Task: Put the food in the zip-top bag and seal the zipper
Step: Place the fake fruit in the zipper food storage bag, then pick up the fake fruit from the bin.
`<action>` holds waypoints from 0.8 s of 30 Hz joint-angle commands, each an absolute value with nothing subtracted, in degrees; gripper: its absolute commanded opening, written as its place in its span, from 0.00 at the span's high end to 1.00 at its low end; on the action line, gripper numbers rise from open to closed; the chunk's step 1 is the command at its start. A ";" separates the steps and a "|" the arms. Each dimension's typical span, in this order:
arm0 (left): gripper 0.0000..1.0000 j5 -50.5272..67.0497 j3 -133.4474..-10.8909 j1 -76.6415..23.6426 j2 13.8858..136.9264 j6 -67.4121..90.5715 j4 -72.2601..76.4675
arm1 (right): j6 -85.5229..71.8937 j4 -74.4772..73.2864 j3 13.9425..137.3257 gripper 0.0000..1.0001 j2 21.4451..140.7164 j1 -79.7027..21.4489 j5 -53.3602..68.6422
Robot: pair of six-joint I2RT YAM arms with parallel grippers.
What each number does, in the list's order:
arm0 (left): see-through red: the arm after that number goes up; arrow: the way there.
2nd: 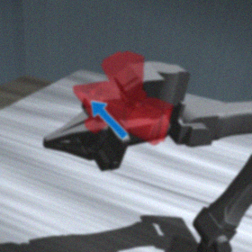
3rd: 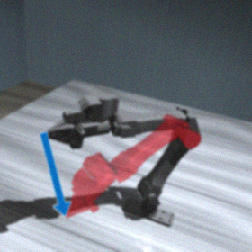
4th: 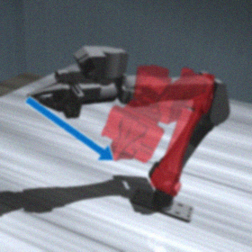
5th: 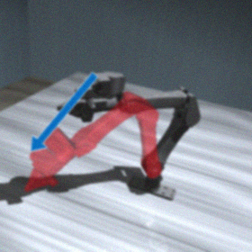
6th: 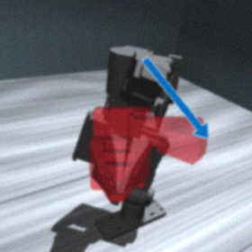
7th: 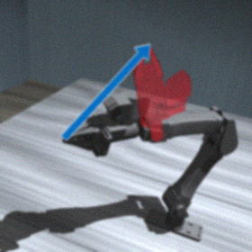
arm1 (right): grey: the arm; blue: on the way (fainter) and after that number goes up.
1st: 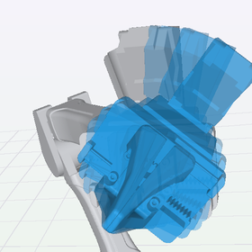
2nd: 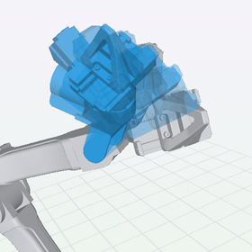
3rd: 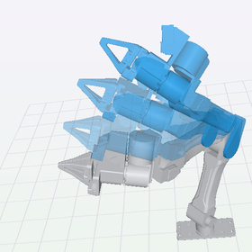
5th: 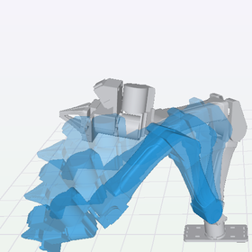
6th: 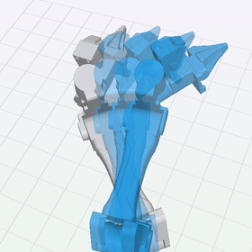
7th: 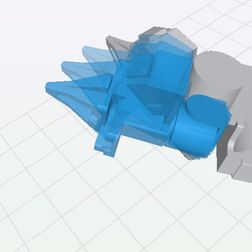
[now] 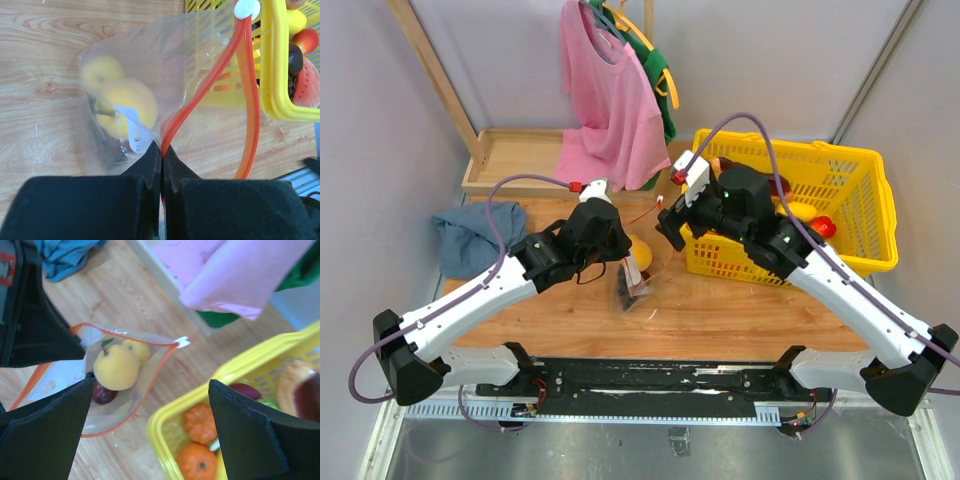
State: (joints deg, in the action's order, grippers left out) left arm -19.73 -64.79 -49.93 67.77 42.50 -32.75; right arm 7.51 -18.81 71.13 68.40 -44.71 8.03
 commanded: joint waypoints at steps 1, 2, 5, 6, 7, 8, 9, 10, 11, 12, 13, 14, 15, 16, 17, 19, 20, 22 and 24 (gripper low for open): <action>1.00 -21.47 -64.15 -49.57 66.30 42.98 -32.30 | 5.92 -31.12 79.58 0.02 68.41 -43.14 -3.86; 1.00 -21.51 -64.09 -49.57 66.32 42.98 -32.35 | 5.44 -33.10 80.75 0.02 68.91 -42.46 -5.93; 1.00 -21.62 -63.97 -49.56 66.36 42.88 -32.35 | 3.29 -38.25 82.35 0.02 70.39 -38.42 -9.09; 1.00 -21.73 -63.92 -49.57 66.42 42.84 -32.34 | 2.27 -39.72 82.50 0.02 70.86 -36.50 -8.53; 1.00 -21.76 -63.83 -49.55 66.53 42.79 -32.34 | 1.02 -41.02 82.55 0.02 71.29 -34.28 -7.43; 1.00 -21.71 -63.84 -49.57 66.60 42.80 -32.34 | 0.08 -42.18 82.48 0.02 71.71 -32.17 -6.25; 1.00 -21.68 -63.89 -49.57 66.70 42.69 -32.37 | -0.79 -43.01 82.40 0.02 72.17 -30.32 -4.98; 1.00 -21.58 -63.96 -49.53 66.75 42.67 -32.35 | -1.51 -43.63 82.36 0.02 72.41 -28.16 -4.01; 1.00 -21.54 -64.06 -49.56 66.79 42.64 -32.40 | -2.09 -44.05 82.09 0.02 72.68 -26.76 -3.05; 1.00 -21.56 -64.05 -49.57 66.83 42.62 -32.35 | -2.62 -44.12 81.76 0.02 72.93 -25.46 -2.28; 1.00 -21.58 -64.07 -49.57 66.80 42.59 -32.34 | -3.21 -44.36 81.49 0.02 73.28 -24.06 -1.54; 1.00 -21.65 -64.07 -49.57 66.84 42.56 -32.34 | -3.92 -44.63 81.33 0.02 73.75 -22.58 -0.65; 1.00 -21.62 -64.05 -49.57 66.85 42.53 -32.43 | -4.71 -45.03 81.25 0.01 74.25 -20.98 0.50; 1.00 -21.64 -64.07 -49.56 66.80 42.47 -32.43 | -5.53 -45.53 81.23 0.00 74.99 -19.30 2.07; 1.00 -21.69 -64.02 -49.57 66.80 42.50 -32.51 | -6.21 -46.06 81.22 0.00 75.80 -17.72 3.51; 1.00 -21.71 -64.01 -49.53 66.86 42.51 -32.60 | -6.89 -47.19 81.08 0.02 77.65 -16.15 5.65; 1.00 -21.72 -64.02 -49.56 66.80 42.51 -32.74 | -7.08 -47.76 80.94 0.02 78.88 -15.89 6.05; 1.00 -21.83 -64.16 -49.57 66.72 42.43 -32.78 | -7.48 -48.68 80.43 0.02 80.61 -15.67 6.18; 1.00 -21.88 -64.09 -49.57 66.56 42.44 -32.81 | -8.09 -49.56 79.77 0.03 82.20 -15.73 6.20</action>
